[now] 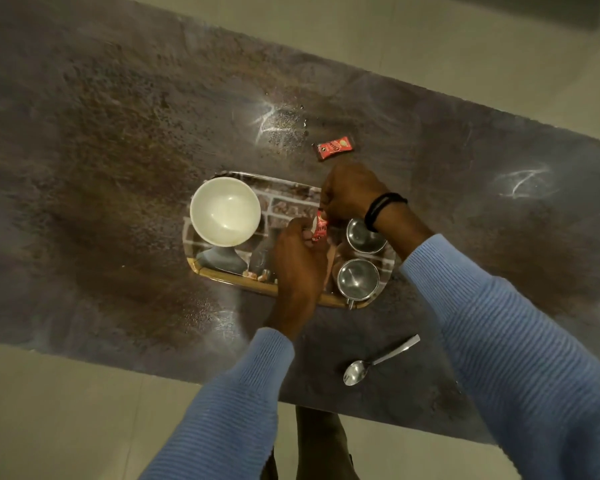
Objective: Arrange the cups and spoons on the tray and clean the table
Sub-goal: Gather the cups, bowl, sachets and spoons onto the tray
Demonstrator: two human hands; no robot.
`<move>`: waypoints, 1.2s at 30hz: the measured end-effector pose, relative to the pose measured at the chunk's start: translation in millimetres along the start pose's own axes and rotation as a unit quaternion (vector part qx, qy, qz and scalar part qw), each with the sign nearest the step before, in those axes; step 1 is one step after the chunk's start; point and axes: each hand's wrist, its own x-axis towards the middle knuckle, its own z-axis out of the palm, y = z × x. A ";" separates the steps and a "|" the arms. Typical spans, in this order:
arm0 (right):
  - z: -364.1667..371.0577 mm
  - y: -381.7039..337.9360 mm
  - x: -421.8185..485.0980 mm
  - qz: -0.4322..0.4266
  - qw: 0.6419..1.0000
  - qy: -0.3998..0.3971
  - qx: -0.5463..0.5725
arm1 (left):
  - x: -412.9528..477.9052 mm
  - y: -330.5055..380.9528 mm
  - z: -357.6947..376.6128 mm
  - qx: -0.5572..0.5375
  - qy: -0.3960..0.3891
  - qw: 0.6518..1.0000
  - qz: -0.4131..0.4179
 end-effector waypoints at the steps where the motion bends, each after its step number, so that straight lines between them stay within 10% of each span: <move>1: 2.6 0.1 -0.3 -0.008 1.000 0.014 -0.014 | -1.3 -1.0 1.6 0.028 0.002 1.000 0.009; 36: -28.5 9.2 25.3 -0.079 0.974 0.196 -0.076 | 3.8 9.6 -48.0 -0.007 -0.019 1.000 0.003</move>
